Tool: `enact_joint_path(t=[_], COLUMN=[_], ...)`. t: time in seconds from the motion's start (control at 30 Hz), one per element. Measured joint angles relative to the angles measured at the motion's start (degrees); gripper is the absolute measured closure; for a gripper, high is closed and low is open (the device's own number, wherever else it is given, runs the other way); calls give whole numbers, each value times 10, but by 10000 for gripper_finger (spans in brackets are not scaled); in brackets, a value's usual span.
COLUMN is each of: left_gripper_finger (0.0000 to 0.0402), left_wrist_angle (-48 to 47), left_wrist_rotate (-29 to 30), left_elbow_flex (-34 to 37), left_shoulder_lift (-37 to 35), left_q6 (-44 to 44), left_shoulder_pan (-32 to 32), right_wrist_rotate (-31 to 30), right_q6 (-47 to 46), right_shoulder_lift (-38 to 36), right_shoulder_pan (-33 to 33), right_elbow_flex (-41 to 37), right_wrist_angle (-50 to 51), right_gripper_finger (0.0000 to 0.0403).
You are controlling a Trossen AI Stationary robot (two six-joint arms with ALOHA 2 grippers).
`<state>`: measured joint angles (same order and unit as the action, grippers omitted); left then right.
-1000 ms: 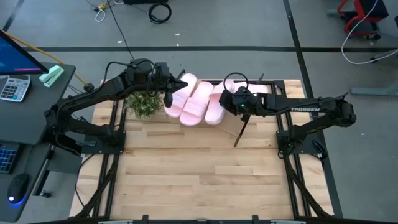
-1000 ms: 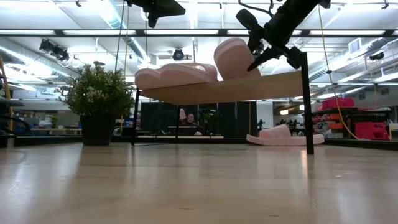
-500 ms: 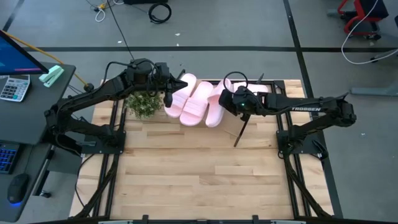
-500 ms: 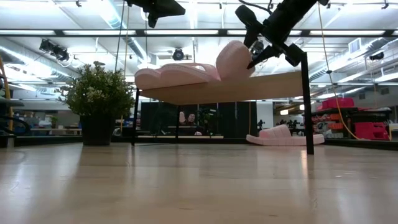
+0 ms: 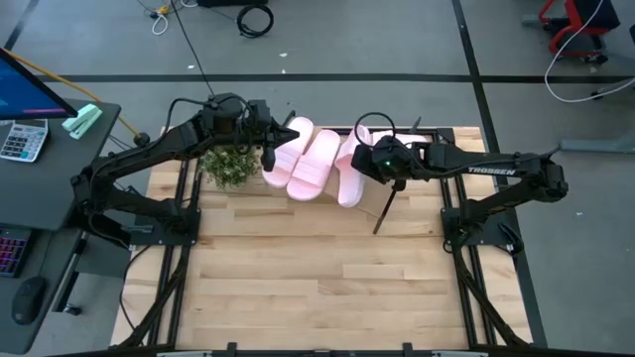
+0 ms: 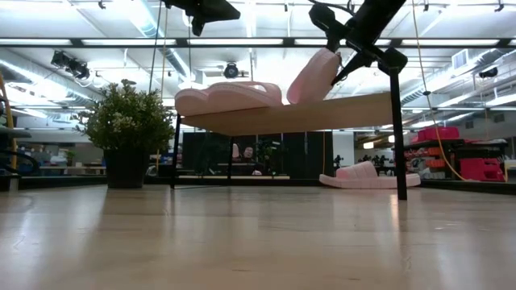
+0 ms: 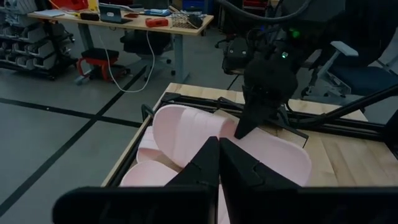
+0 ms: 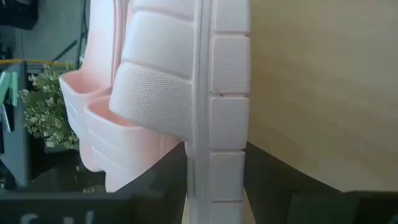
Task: Pick and place slides into the shelf
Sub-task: Put the pink slide on the shelf
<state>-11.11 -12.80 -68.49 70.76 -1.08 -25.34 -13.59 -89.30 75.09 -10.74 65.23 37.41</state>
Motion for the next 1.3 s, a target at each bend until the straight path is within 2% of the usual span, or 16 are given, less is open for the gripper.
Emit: enact_joint_path(t=[0.2,0.6,0.8,1.1,1.3], left_gripper_finger=[376,393,378,394,383], left_wrist_angle=[-8,-8,-8,-8,-8], left_wrist_rotate=[0,0,1,2,12], left_elbow_flex=[0,0,0,0,0], left_shoulder_lift=[0,1,1,1,1], left_q6=[4,4,4,4,4], left_shoulder_pan=[0,0,0,0,0], right_wrist_rotate=[13,52,84,104,110], right_q6=[19,37,48,57,80], right_shoulder_lift=[1,1,1,1,1], right_shoulder_pan=[0,0,0,0,0], right_elbow_flex=[0,-1,-1,-1,5], right_wrist_angle=[4,29,44,64,57], right_gripper_finger=[240,202,201,204,204])
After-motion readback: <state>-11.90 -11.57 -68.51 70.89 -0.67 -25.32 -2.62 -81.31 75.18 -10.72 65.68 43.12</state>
